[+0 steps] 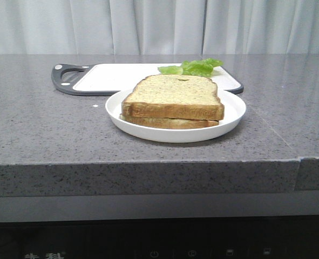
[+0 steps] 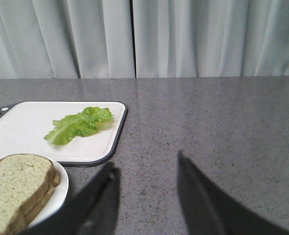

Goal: Left arm grabs bread, right arm adds lettuce

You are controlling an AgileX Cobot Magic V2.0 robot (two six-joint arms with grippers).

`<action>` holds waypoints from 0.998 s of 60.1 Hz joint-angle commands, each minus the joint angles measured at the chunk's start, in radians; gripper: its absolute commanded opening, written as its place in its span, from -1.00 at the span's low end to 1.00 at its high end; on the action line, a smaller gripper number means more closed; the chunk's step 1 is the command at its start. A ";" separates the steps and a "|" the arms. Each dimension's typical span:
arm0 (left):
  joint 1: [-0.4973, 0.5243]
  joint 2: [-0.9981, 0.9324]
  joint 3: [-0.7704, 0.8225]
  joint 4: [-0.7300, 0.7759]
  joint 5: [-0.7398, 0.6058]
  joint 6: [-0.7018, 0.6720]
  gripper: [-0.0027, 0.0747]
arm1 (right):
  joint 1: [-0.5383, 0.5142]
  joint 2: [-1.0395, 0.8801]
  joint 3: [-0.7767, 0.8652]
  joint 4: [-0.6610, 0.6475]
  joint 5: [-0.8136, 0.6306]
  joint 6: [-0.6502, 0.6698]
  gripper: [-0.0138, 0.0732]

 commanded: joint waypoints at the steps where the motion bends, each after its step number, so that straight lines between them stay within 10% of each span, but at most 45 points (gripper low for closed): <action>1: 0.003 0.012 -0.038 -0.007 -0.076 -0.010 0.39 | -0.006 0.014 -0.038 -0.009 -0.071 -0.004 0.67; 21: -0.058 0.154 -0.139 -0.205 0.070 -0.014 0.59 | -0.006 0.014 -0.036 -0.009 -0.051 -0.004 0.79; 60: -0.529 1.037 -0.771 -0.395 0.372 -0.014 0.59 | -0.006 0.014 -0.036 -0.009 -0.035 -0.004 0.79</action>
